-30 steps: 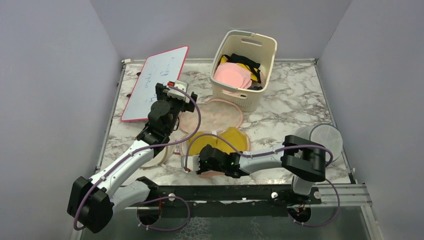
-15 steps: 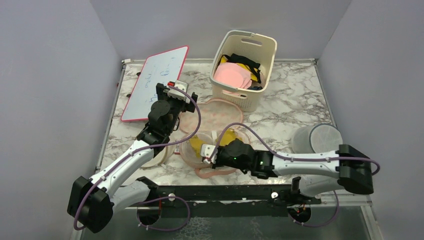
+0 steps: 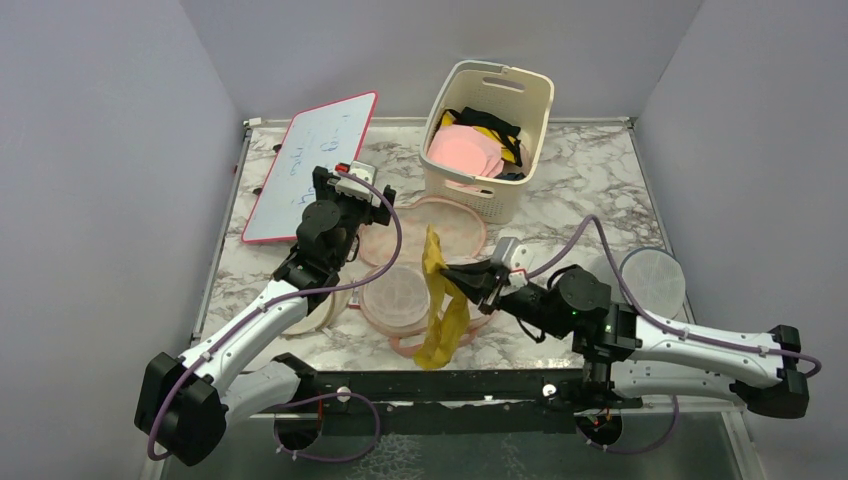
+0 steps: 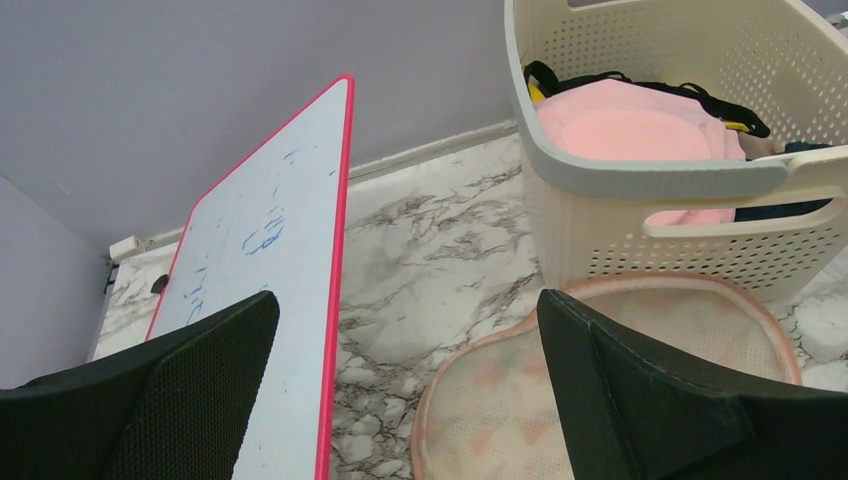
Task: Unzip the laundry bag and remove the bra
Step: Pick up the bra from the laundry bag.
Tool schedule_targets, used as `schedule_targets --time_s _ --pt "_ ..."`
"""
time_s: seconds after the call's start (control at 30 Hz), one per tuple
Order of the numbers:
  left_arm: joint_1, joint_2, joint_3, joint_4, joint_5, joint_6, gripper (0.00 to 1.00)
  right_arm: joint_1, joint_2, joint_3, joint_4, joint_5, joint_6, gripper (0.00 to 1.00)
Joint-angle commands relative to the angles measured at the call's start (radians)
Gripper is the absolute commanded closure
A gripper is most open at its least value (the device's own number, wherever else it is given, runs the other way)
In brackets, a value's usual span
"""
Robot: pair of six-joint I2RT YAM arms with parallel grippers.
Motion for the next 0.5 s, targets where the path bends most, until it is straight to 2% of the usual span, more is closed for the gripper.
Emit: schedule_targets --time_s 0.0,0.2,0.37,0.47 --pt "0.006 -0.025 -0.008 0.013 0.02 -0.015 0.01 0.003 -0.038 0.054 -0.057 0.148 0.1 0.99" --pt "0.006 -0.034 -0.011 0.01 0.015 -0.014 0.01 0.003 -0.032 0.131 -0.135 0.405 0.175 0.99" --pt "0.006 -0.031 -0.01 0.009 0.017 -0.014 0.01 0.003 0.035 0.237 -0.12 0.53 0.045 0.99" --pt "0.006 -0.029 -0.009 0.007 0.016 -0.013 0.01 0.002 0.086 0.296 -0.037 0.619 -0.093 0.99"
